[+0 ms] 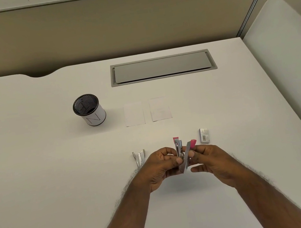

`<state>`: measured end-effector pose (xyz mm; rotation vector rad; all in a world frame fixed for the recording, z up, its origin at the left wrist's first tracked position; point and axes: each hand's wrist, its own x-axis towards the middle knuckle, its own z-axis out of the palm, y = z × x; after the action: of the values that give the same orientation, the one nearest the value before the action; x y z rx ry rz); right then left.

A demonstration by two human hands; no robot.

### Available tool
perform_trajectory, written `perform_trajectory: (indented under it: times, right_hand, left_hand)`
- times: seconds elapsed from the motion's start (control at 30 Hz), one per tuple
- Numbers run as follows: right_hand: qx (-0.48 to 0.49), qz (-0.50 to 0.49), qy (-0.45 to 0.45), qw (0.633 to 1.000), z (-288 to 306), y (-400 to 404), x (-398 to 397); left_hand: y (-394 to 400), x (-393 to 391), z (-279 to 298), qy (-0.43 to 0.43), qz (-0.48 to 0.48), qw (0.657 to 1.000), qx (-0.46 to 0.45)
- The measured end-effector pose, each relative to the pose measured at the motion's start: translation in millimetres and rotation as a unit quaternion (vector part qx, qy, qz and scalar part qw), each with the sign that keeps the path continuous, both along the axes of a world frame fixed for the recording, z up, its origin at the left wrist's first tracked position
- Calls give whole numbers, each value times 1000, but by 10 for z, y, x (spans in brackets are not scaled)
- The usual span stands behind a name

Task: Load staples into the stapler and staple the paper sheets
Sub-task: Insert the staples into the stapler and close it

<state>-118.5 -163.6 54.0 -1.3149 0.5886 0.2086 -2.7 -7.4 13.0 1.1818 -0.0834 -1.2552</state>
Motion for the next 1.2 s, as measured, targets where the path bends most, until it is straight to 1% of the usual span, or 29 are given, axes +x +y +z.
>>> perform_trajectory:
  times: [0.07,0.23,0.33,0.5,0.7,0.8,0.83,0.87,0.9,0.93,0.97,1.0,1.03,1.1,1.13,1.2]
  right_hand:
    - [5,-1,-3,1000,-3,-13,-4]
    - [59,8,-14,998,-34,-18,11]
    - [47,-3,-16,999,-51,-2,47]
    - [4,-25,1,1000,-98,7,117]
    - [-8,-57,25,998,-210,54,172]
    - [-25,-87,33,995,-289,78,217]
    - [-30,-100,37,994,-320,83,237]
    - [-35,-112,42,992,-352,89,258]
    - [-49,-120,50,990,-382,99,278]
    - [-84,-121,63,987,-418,115,296]
    - [-142,-116,79,980,-462,129,309]
    - [-214,-104,92,967,-506,147,318]
    - [-285,-85,99,950,-544,172,325]
    - [-398,-31,104,911,-609,245,336]
    - [-437,-9,105,893,-639,286,340]
    - [-486,12,100,868,-689,362,354]
  left_hand:
    - [0,7,10,8,-12,1000,0]
    - [-8,11,55,38,-51,998,-17]
    - [-19,-11,35,39,-38,998,-20]
    - [-28,-22,-48,44,2,999,1]
    - [-23,-24,-68,44,17,999,19]
    - [-26,-19,-64,21,20,999,40]
    - [-39,-16,-46,-9,19,998,54]
    - [-60,-12,-23,-58,20,995,78]
    - [-88,-7,-4,-126,28,985,117]
    - [-117,-1,5,-206,42,963,167]
    - [-145,1,16,-289,59,932,213]
    - [-162,0,24,-361,74,899,237]
    - [-173,3,22,-417,80,873,238]
    - [-189,34,-28,-502,37,830,241]
    - [-192,66,-69,-541,-3,799,262]
    - [-192,142,-155,-609,-63,717,333]
